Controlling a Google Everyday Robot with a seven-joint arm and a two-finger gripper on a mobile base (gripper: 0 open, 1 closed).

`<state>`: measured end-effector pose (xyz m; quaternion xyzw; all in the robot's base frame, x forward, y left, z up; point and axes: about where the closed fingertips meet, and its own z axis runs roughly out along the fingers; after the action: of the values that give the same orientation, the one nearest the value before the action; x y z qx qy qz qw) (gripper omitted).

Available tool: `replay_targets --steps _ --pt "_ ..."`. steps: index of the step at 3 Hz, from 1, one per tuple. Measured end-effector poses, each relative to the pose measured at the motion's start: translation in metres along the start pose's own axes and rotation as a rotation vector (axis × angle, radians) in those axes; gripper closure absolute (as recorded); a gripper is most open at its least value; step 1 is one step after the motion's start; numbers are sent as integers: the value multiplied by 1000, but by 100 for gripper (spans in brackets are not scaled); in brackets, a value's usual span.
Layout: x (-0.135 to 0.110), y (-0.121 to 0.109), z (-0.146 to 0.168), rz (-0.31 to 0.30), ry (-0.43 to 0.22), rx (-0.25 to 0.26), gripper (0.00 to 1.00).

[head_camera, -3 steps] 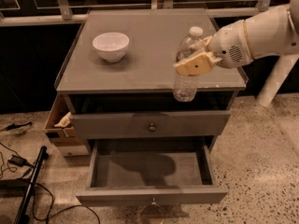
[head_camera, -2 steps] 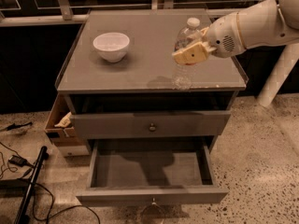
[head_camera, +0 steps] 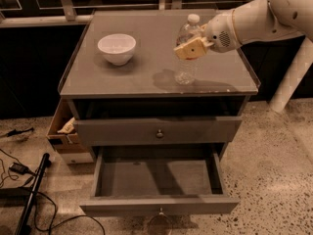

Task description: Pick water bottle from middle drawer and place on counter

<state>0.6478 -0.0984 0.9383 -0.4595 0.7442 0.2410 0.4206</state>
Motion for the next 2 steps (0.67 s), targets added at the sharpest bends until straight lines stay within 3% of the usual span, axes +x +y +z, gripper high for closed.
replay_targets --steps 2 --pt "-2 -26 16 53 3 17 100"
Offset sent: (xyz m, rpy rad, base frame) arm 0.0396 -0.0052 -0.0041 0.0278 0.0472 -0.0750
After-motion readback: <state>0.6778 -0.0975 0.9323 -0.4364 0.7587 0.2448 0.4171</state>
